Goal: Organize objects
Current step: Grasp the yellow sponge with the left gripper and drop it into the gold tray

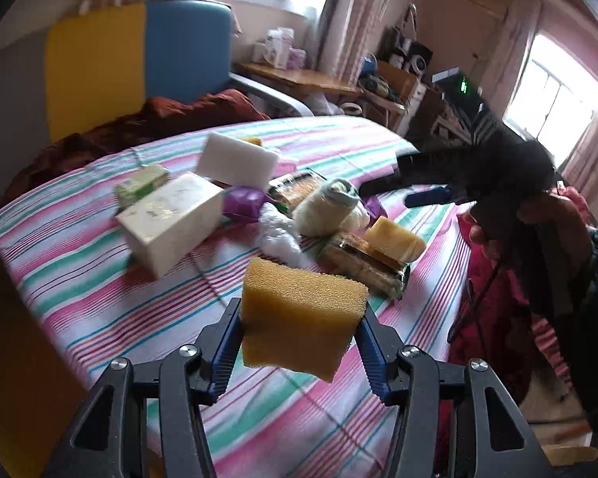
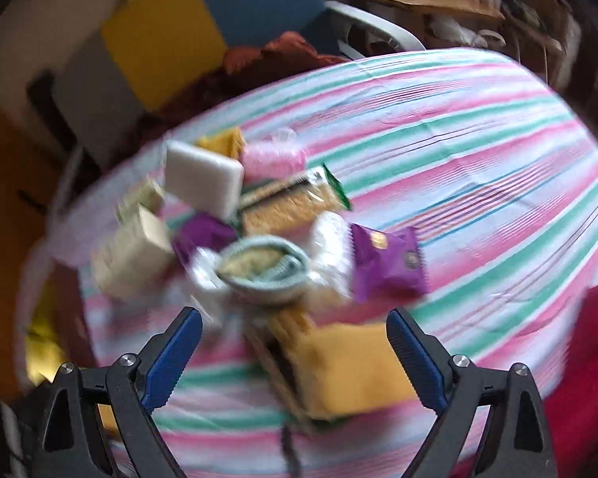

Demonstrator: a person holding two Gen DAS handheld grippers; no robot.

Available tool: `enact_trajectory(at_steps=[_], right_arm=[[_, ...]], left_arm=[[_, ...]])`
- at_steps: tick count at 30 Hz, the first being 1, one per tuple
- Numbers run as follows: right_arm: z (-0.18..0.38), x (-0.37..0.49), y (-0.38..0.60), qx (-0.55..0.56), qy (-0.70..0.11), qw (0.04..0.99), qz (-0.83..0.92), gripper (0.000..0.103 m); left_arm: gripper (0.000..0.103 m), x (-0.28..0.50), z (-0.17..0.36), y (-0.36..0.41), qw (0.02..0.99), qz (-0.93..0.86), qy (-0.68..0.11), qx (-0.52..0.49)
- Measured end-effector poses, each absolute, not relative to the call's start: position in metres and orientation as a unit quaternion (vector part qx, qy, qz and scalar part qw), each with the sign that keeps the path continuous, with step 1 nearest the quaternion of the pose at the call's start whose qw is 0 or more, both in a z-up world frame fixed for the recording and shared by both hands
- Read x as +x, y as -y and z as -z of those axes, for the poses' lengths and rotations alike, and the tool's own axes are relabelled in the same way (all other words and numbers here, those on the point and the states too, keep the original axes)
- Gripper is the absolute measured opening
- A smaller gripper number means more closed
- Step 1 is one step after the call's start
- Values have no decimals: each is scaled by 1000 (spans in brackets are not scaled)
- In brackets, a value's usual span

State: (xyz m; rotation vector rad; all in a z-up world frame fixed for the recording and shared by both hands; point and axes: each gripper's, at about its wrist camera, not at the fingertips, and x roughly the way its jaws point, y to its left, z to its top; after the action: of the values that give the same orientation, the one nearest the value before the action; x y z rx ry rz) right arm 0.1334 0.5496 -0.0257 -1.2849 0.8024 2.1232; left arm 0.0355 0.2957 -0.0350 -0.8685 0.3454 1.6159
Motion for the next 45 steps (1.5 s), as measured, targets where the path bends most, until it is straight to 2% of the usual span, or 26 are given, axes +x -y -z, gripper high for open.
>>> enact_trajectory(at_steps=[3,10,13,14,19,23,27,30,34,37,39,41,45], right_arm=[[33,139,-558,-508,-273,294,-763,95],[57,145,-574,-551,-307,281,-723,93],[66,140,-572,-578,-298,274,-709,80],[69,140,-572,-582,-299,267,-708,68],[63,148,-570,-567,-300,265,-720,65],[23,157,-551,-518,-275,263,-766,65],[-14,135,-512,-480,-249,198,-818,65],[-31,105,-455,-477,-201,119,-848,65],[-28,49,-377,-481,-153,24,-863,65],[-19,12,-319,-488,-125,-26,-864,65],[-14,-8,-288,-482,-122,-60,-866,67],[-10,-23,-262,-474,-125,-86,-867,70],[-4,-37,-228,-477,-107,-106,-866,81]], left_arm=[[55,31,25,-275,590,-706,-125,-370],[56,21,7,-232,572,-730,-88,-363],[56,15,0,-212,559,-745,-73,-358],[56,13,-2,-205,554,-749,-68,-356],[56,-4,-12,-159,511,-785,-41,-349],[56,-23,-12,-118,455,-820,-33,-344],[56,-53,-6,-80,377,-856,-20,-355],[56,-77,4,-56,314,-876,-6,-367],[57,-102,12,-38,264,-889,-8,-373],[64,-115,14,-28,238,-896,-2,-375],[87,-119,11,-18,217,-904,6,-368],[100,-116,5,-4,198,-915,24,-351],[102,-109,-3,15,181,-922,42,-340]])
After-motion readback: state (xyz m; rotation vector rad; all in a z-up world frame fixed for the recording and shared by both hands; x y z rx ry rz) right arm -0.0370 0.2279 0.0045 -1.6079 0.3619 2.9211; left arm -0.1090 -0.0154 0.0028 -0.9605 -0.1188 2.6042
